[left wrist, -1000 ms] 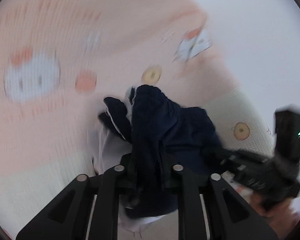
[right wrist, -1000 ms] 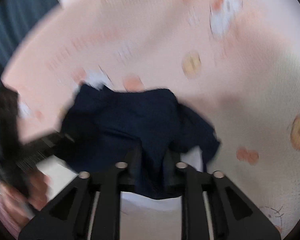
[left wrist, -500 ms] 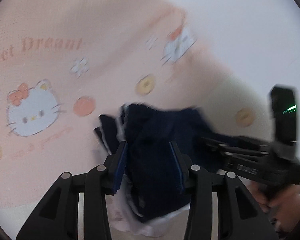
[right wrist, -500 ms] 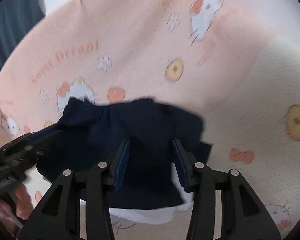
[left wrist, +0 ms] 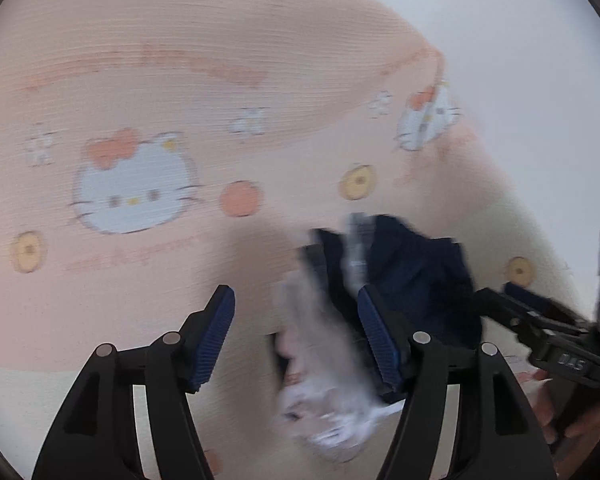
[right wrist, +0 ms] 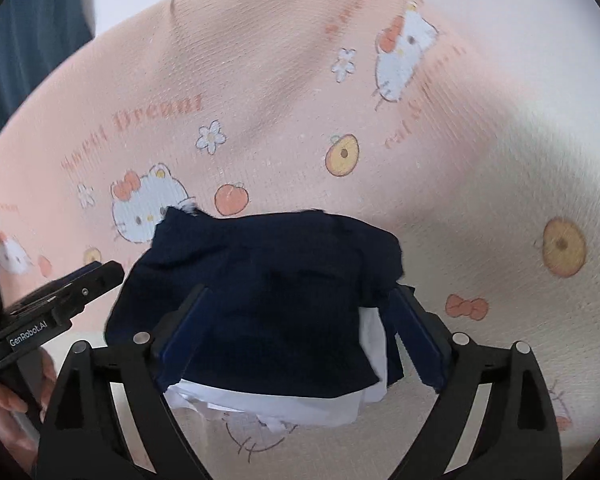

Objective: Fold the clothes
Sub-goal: 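Open both grippers to drop the shorts onto the folded clothes pile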

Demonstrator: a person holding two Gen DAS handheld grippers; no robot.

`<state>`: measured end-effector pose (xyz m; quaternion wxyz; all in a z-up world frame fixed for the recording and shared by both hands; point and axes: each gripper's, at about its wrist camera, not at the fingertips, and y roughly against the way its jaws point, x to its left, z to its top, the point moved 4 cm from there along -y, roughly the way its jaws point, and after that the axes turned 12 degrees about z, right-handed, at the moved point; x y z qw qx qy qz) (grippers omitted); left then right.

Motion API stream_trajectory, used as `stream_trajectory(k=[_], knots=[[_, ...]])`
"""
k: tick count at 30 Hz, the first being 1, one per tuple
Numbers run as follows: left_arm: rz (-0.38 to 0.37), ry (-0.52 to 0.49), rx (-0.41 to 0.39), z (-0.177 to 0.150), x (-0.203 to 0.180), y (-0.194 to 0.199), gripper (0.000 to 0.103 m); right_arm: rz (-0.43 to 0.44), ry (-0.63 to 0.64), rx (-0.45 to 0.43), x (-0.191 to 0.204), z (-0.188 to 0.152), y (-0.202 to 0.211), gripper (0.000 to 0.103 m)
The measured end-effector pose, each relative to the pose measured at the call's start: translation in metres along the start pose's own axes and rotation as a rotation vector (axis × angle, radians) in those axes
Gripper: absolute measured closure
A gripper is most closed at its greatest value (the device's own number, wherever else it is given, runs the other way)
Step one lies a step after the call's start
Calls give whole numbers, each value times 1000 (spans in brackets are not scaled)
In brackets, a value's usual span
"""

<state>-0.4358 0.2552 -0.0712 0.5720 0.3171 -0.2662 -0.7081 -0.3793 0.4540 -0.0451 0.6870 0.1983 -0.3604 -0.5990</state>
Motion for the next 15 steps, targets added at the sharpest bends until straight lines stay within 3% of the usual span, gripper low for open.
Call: stream_trajectory(k=[3, 4, 9, 15], knots=[[73, 18, 8, 1, 28, 7, 33, -73, 52, 23, 32, -1, -2, 11], [95, 21, 8, 1, 38, 11, 33, -83, 58, 25, 40, -1, -7, 6], [197, 33, -17, 2, 93, 42, 27, 6, 23, 51, 104, -7, -25, 4], [305, 78, -25, -12, 169, 74, 24, 56, 34, 82, 170, -24, -39, 3]])
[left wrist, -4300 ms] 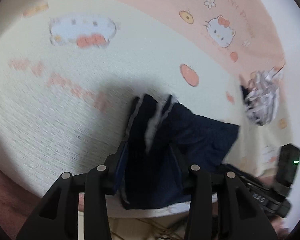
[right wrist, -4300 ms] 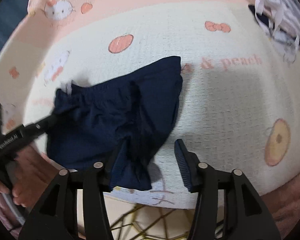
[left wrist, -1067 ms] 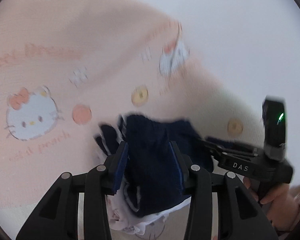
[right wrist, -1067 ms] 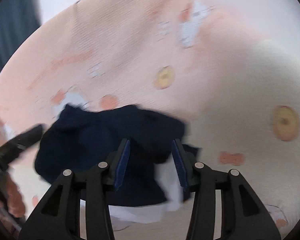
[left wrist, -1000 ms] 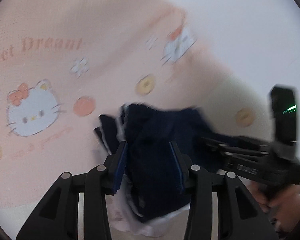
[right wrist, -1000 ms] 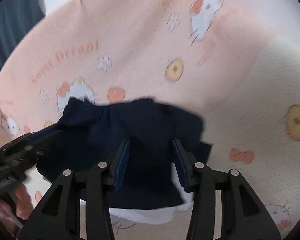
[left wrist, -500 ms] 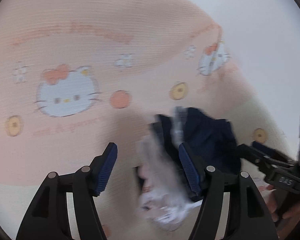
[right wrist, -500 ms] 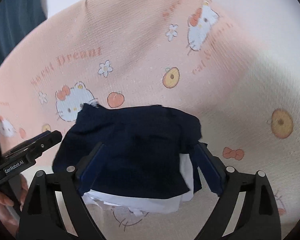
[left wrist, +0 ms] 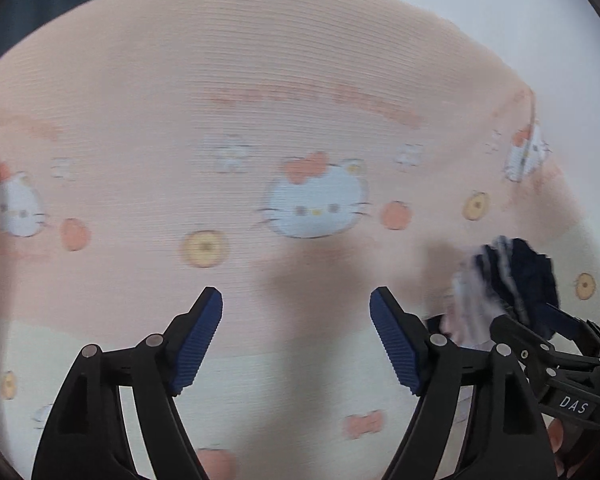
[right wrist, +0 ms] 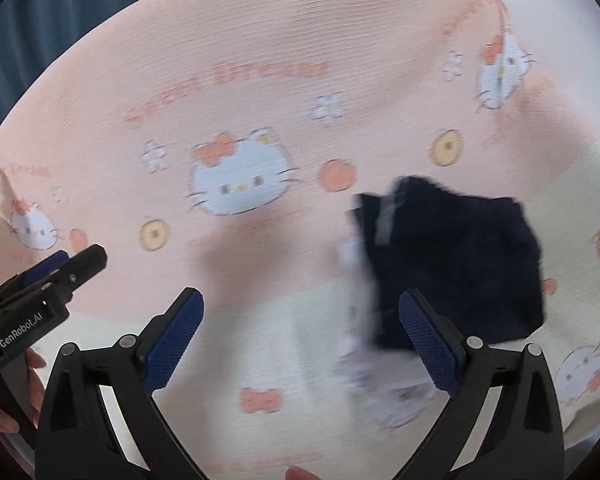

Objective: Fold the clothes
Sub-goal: 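Open both grippers to drop the shorts onto the folded clothes pile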

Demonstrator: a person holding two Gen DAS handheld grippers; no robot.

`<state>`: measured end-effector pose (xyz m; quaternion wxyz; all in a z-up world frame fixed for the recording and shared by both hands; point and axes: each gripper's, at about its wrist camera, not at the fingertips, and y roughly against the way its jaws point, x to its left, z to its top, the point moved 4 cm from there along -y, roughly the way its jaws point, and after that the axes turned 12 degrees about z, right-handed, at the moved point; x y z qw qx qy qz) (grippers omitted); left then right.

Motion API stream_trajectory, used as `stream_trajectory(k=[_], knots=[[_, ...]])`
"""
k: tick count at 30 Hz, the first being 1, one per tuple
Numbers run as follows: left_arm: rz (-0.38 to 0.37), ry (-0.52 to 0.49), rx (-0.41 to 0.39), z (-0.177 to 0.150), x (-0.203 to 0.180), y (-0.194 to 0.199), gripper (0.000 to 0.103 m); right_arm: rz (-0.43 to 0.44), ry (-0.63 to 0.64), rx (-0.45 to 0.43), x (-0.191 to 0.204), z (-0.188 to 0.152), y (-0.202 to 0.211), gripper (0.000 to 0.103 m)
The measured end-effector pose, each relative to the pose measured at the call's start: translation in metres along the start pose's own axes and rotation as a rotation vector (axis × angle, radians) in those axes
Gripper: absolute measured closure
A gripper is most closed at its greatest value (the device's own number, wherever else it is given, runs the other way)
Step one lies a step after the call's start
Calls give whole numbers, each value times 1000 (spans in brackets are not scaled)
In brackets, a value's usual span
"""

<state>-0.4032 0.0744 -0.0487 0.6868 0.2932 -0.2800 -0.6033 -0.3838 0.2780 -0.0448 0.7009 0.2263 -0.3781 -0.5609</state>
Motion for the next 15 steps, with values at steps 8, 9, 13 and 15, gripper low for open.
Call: stream_trajectory(k=[8, 9, 13, 15], knots=[[-1, 82, 1, -21, 74, 40, 24, 29, 21, -4, 67, -31, 14, 1], [10, 69, -3, -24, 78, 48, 24, 37, 15, 0, 74, -35, 17, 1], [39, 32, 0, -41, 97, 81, 24, 61, 35, 7, 98, -51, 37, 1], [38, 28, 1, -54, 110, 103, 24, 65, 65, 17, 111, -63, 54, 1]])
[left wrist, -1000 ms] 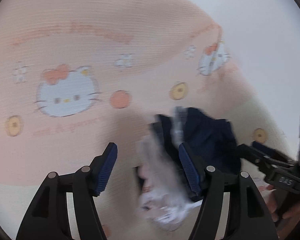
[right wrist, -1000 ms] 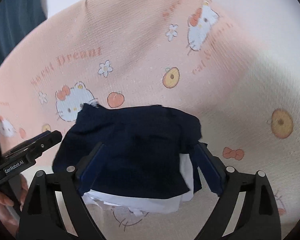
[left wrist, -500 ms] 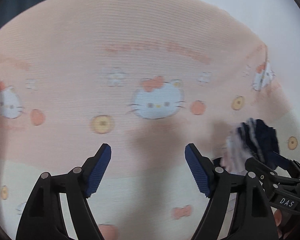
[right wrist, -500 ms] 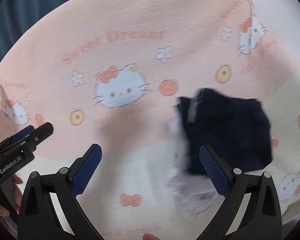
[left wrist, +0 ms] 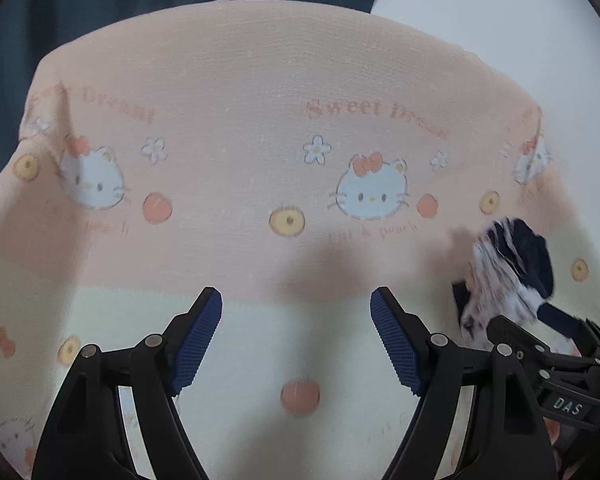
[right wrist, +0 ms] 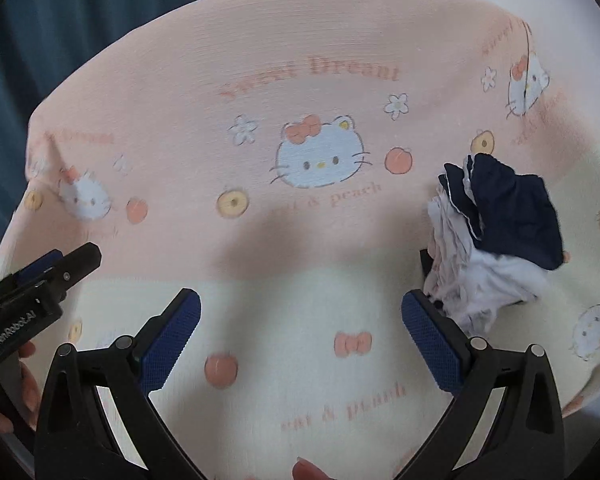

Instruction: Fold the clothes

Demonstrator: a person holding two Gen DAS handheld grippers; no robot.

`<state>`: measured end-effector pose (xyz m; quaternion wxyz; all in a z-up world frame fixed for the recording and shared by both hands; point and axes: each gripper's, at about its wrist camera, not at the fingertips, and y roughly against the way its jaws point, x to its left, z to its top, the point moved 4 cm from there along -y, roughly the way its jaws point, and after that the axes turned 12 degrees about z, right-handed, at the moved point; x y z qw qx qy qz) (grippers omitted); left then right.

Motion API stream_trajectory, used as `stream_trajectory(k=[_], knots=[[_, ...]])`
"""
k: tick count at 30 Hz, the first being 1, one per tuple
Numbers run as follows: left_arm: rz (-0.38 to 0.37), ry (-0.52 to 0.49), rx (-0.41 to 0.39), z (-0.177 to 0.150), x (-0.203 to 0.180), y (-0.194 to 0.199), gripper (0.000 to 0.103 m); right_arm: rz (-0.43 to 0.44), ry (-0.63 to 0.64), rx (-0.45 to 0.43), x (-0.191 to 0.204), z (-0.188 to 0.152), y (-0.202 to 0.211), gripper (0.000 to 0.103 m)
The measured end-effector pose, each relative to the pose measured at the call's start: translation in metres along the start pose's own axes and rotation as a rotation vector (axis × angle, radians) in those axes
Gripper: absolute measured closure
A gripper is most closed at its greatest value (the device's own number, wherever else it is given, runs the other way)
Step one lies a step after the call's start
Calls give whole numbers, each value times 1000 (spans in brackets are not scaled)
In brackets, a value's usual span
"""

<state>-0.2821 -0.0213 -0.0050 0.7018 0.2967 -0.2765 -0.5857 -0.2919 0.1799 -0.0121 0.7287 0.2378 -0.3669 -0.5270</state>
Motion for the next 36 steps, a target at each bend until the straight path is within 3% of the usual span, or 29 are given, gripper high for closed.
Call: stream_trajectory(k=[6, 10, 13, 21, 27, 31, 36], knots=[[68, -24, -47, -45, 33, 65, 22, 48, 30, 10, 33, -45, 52, 1], [62, 4, -77, -81, 47, 106, 22, 104, 17, -51, 45, -82, 98, 1], [56, 13, -64, -109, 47, 127, 22, 94, 24, -52, 47, -106, 121, 1], [7, 26, -3, -169, 33, 156, 22, -38, 41, -19, 44, -164, 150, 1], [34, 23, 5, -189, 35, 164, 22, -65, 54, 4, 40, -187, 161, 1], [90, 29, 0, -191, 40, 170, 22, -54, 47, 25, 37, -195, 161, 1], [77, 43, -9, -192, 43, 173, 22, -46, 81, 34, 38, -194, 160, 1]])
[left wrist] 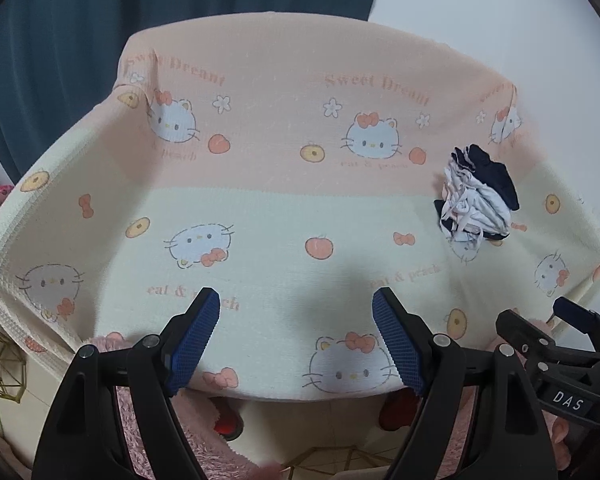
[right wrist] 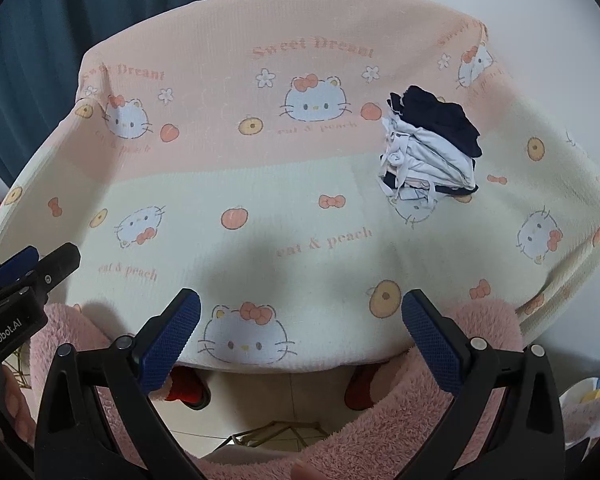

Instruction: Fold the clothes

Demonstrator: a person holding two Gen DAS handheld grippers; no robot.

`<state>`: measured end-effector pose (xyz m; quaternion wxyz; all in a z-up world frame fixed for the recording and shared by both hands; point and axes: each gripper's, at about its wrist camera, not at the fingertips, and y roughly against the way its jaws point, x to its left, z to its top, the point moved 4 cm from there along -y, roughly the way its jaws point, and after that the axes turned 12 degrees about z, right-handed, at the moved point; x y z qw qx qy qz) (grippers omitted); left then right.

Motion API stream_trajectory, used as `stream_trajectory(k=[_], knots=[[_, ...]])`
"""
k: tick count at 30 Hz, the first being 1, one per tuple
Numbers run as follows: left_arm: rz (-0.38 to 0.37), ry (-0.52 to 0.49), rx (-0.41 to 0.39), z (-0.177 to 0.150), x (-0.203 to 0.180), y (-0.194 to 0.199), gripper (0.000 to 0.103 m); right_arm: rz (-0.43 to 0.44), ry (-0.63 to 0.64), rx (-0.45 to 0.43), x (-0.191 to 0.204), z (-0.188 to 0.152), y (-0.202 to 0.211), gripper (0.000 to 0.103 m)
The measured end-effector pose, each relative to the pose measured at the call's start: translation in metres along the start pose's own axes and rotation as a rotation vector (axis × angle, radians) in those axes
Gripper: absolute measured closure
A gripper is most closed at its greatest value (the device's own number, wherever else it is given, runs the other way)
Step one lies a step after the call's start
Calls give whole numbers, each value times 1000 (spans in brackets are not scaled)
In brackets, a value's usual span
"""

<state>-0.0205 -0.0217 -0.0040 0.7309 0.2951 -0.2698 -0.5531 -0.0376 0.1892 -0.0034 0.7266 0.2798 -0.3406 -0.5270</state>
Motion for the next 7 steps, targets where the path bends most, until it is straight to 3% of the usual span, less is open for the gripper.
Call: stream_trajectory(k=[7], knots=[[-23, -5, -9, -1, -2, 3, 22, 7, 16, 9, -1, 0, -2, 1]])
